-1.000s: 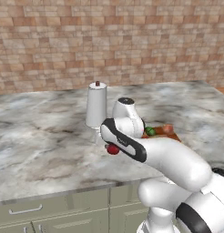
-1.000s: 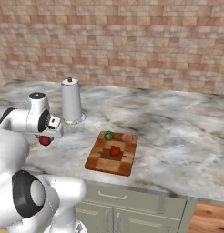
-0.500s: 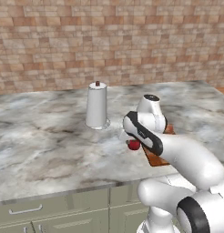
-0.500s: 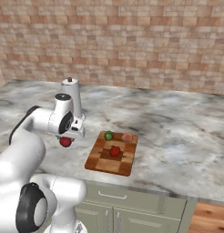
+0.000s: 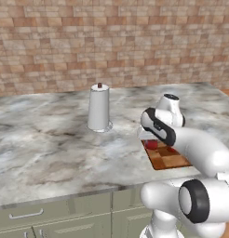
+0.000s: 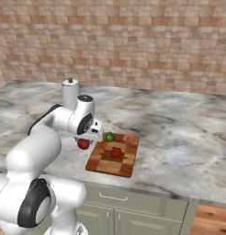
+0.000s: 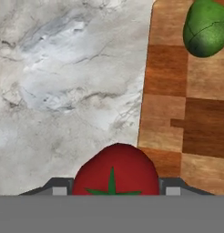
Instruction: Place the avocado, onion, tomato, and bell pepper on the cutting board.
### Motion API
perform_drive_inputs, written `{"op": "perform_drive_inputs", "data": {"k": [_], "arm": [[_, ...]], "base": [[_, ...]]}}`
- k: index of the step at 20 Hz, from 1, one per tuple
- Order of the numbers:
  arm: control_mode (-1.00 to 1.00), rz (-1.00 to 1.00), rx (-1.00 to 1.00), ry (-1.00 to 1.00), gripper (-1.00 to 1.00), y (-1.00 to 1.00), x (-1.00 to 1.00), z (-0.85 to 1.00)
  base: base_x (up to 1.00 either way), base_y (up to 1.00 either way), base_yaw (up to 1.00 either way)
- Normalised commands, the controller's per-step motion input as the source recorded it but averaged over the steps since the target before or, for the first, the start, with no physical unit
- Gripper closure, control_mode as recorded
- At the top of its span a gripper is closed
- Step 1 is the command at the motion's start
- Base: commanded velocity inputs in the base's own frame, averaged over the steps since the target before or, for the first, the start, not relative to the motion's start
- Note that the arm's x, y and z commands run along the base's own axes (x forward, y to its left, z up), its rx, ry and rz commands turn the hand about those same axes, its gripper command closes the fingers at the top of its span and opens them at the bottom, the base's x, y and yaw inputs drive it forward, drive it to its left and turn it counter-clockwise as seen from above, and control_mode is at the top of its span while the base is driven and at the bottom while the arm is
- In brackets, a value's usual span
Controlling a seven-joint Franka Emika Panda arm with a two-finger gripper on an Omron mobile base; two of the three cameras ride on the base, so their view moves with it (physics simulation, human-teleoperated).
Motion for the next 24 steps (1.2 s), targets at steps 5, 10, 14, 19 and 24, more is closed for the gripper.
{"op": "perform_drive_inputs", "data": {"k": [5, 10, 14, 19, 24], "arm": [[-1.00, -0.01, 0.00, 0.04, 1.00, -0.61, 0.19, 0.00], [-1.00, 0.00, -0.01, 0.05, 1.00, -0.60, 0.03, -0.02], [-1.00, -0.01, -0.01, 0.05, 1.00, -0.27, 0.00, -0.13], [-1.00, 0.00, 0.00, 0.01, 1.00, -0.05, 0.02, -0.19], [-1.00, 0.00, 0.00, 0.00, 1.00, 0.00, 0.09, -0.26]], "base": [[0.00, 0.00, 0.00], [0.00, 0.00, 0.00], [0.00, 0.00, 0.00], [0.00, 0.00, 0.00], [0.00, 0.00, 0.00]]}}
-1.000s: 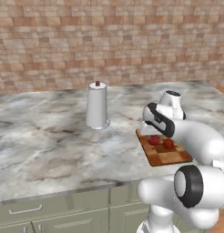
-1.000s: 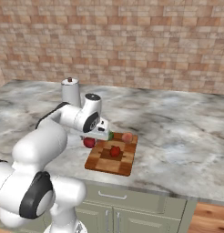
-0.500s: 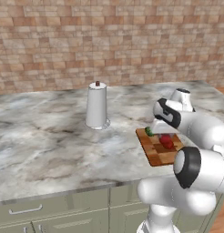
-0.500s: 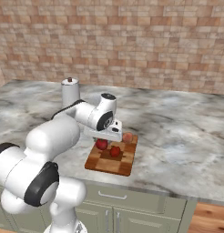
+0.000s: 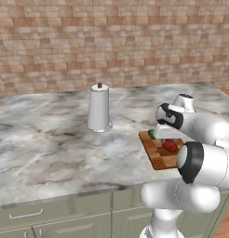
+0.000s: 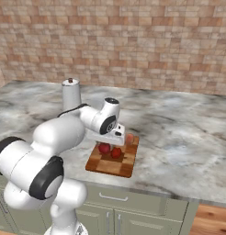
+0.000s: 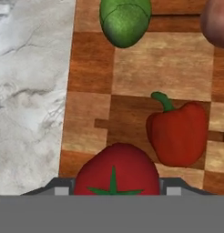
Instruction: Place the avocado, onion, tomato, and bell pepper on the cutting board.
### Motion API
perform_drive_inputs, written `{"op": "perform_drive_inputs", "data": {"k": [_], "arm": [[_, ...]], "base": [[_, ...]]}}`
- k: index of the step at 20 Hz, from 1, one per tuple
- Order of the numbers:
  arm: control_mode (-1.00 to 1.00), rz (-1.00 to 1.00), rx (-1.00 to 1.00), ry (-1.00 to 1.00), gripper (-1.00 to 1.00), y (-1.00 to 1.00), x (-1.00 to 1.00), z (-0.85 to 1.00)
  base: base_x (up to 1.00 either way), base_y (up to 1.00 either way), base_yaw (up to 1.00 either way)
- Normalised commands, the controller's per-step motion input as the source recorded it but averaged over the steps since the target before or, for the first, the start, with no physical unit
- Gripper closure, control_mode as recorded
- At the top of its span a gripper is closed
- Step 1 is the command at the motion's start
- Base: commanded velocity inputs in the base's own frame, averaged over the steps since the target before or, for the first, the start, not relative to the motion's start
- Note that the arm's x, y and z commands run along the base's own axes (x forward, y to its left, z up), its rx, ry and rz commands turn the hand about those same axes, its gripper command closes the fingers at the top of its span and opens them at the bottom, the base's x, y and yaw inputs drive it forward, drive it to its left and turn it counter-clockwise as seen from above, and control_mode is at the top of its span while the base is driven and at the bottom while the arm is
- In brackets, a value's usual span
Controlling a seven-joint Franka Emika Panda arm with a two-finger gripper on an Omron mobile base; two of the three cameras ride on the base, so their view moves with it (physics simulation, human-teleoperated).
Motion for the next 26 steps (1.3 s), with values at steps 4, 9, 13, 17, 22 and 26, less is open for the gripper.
{"op": "perform_drive_inputs", "data": {"k": [4, 9, 13, 17, 22, 26], "arm": [[-1.00, 0.00, -0.01, 0.00, 1.00, 0.00, 0.27, -0.40], [-1.00, 0.00, -0.03, 0.00, 1.00, 0.00, 0.32, -0.41], [-1.00, 0.00, -0.02, 0.00, 1.00, 0.00, 0.36, -0.13], [-1.00, 0.00, 0.00, 0.00, 1.00, 0.00, 0.19, -0.01], [-1.00, 0.00, 0.00, 0.00, 1.00, 0.00, 0.00, 0.00], [-1.00, 0.00, 0.00, 0.00, 1.00, 0.00, 0.00, 0.00]], "base": [[0.00, 0.00, 0.00], [0.00, 0.00, 0.00], [0.00, 0.00, 0.00], [0.00, 0.00, 0.00], [0.00, 0.00, 0.00], [0.00, 0.00, 0.00]]}}
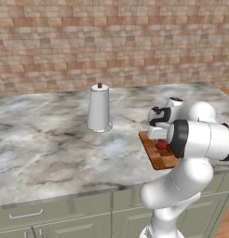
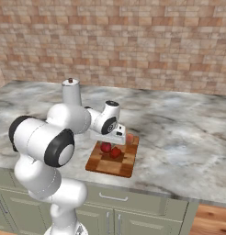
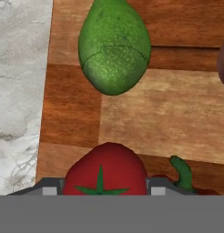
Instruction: Place the avocado, onion, tomato, and bell pepper on the cutting board.
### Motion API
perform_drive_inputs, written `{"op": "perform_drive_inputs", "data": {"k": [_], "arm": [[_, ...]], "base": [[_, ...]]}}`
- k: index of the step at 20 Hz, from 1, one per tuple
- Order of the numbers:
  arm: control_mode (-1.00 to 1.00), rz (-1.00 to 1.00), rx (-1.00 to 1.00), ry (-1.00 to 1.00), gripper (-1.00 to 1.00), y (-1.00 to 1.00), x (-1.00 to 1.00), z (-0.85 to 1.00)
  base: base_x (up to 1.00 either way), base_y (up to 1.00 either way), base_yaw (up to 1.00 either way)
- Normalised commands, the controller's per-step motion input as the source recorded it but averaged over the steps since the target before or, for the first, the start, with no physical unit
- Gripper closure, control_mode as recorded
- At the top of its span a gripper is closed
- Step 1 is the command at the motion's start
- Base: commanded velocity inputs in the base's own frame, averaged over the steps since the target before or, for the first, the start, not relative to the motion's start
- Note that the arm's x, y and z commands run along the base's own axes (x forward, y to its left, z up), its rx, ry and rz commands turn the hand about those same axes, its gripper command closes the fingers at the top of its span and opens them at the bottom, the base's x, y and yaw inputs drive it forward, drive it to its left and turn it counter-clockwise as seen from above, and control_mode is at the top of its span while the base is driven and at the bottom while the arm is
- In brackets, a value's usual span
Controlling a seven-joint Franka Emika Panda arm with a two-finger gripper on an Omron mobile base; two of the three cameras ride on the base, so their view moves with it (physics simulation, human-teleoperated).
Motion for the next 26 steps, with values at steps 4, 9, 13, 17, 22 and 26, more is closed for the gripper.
{"op": "perform_drive_inputs", "data": {"k": [4, 9, 13, 17, 22, 26], "arm": [[-1.00, 0.00, 0.00, 0.00, -1.00, 0.00, 0.00, 0.00], [-1.00, 0.00, 0.00, 0.00, -1.00, 0.00, 0.00, 0.00], [-1.00, 0.00, 0.00, -0.01, -1.00, -0.06, 0.00, 0.00], [-1.00, 0.00, 0.00, -0.07, -1.00, -0.03, 0.00, -0.05], [-1.00, 0.00, 0.00, -0.08, -1.00, -0.04, 0.00, -0.02], [-1.00, 0.00, 0.00, -0.10, -1.00, -0.01, -0.21, 0.25]], "base": [[0.00, 0.00, 0.00], [0.00, 0.00, 0.00], [0.00, 0.00, 0.00], [0.00, 0.00, 0.00], [0.00, 0.00, 0.00], [0.00, 0.00, 0.00]]}}
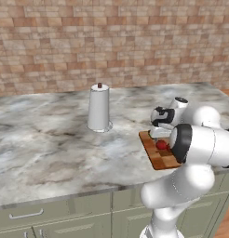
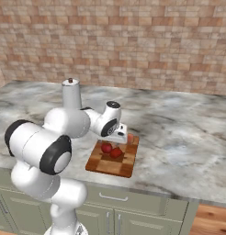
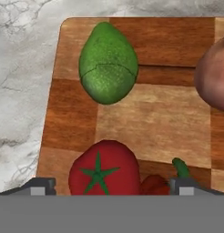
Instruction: Place the avocado, onion, tomato, and bell pepper on the cutting board.
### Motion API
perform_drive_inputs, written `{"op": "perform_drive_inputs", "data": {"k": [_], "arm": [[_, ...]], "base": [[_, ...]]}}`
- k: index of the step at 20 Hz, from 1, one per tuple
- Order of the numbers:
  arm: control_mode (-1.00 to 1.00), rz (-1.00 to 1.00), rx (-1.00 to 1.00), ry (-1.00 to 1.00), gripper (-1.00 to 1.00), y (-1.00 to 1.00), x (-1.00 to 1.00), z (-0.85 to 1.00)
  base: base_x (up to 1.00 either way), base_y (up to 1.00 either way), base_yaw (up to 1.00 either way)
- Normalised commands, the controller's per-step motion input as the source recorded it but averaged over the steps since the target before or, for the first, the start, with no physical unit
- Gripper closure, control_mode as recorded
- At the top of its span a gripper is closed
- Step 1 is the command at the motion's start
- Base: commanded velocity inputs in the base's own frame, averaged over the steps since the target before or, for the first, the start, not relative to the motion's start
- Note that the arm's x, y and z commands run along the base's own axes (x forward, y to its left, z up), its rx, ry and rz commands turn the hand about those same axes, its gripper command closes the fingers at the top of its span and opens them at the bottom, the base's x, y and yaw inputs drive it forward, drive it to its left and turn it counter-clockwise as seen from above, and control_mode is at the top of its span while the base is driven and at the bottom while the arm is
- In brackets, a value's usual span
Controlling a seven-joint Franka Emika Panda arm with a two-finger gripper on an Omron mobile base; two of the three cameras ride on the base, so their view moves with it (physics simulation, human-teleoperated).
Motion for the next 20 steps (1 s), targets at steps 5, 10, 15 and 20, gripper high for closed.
{"op": "perform_drive_inputs", "data": {"k": [5, 10, 15, 20], "arm": [[-1.00, 0.00, 0.02, -0.09, -1.00, 0.00, -0.67, 0.59], [-1.00, 0.00, 0.00, -0.01, -1.00, 0.00, -0.59, 0.64], [-1.00, 0.00, 0.00, 0.04, -1.00, 0.10, -0.15, 0.65], [-1.00, 0.00, 0.00, 0.16, -1.00, 0.10, -0.02, 0.65]], "base": [[0.00, 0.00, 0.00], [0.00, 0.00, 0.00], [0.00, 0.00, 0.00], [0.00, 0.00, 0.00]]}}
